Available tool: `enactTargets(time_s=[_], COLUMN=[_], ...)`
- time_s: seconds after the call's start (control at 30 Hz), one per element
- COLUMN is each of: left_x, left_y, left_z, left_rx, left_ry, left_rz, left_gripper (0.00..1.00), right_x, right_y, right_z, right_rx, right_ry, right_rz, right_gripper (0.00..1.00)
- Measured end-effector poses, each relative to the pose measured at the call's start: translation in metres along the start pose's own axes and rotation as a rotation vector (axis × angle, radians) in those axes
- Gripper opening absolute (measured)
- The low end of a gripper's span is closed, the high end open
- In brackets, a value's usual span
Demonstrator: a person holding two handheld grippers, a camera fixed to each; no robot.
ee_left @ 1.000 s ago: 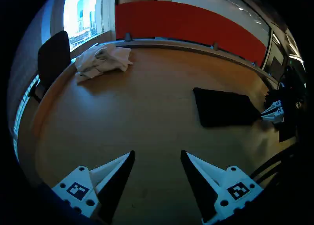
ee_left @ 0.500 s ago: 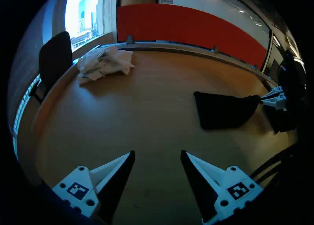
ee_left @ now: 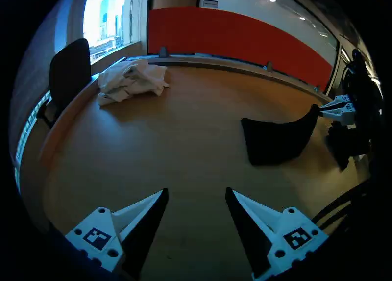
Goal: Fold towel
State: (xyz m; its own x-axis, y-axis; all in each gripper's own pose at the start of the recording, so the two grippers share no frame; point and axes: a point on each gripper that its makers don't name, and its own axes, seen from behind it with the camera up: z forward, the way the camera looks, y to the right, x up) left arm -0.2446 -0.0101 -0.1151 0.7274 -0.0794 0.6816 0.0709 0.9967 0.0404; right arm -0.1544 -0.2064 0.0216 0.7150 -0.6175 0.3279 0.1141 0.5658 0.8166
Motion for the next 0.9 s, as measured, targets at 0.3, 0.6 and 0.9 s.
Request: enactTargets(time_s=[0.3,0.6,0.9], left_x=[0.003,0.001,-0.002], left_y=[-0.003,-0.004,0.003], left_z=[-0.003,-0.008,-0.013], left_rx=[-0.005,-0.018,-0.036], left_ry=[0.011,0.011,0.016], left_rz=[-0.004,-0.009,-0.008], left_gripper=[0.86,0.86,0.86], right_x=[0.01,0.023,0.032], right_y=[-0.007,-0.032,-0.074], right_z=[0.011,0.041,0.083], right_rx=[0.018,0.071,0.157], right_ry=[-0.007,-0.021,-0.047], right_rz=[-0.028,-0.064,-0.086], right_gripper=[0.05,0.05,0.05])
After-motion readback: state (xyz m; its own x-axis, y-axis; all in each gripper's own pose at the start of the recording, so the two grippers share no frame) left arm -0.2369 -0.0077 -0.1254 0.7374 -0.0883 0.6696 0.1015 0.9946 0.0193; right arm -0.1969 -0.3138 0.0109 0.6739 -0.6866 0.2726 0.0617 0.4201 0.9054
